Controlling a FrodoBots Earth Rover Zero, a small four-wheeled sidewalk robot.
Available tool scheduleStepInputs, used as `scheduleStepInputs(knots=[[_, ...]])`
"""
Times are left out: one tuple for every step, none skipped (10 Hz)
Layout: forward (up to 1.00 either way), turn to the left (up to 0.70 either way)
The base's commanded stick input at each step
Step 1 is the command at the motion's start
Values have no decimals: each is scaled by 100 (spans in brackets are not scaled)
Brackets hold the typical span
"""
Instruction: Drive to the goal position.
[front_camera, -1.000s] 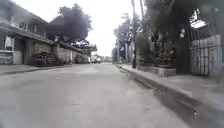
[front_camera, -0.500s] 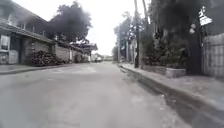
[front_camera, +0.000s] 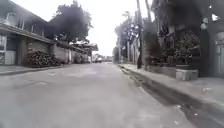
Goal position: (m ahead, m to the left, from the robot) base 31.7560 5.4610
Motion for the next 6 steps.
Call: scheduleStepInputs(knots=[[100,0],[100,0],[100,0],[100,0],[100,0],[100,0]])
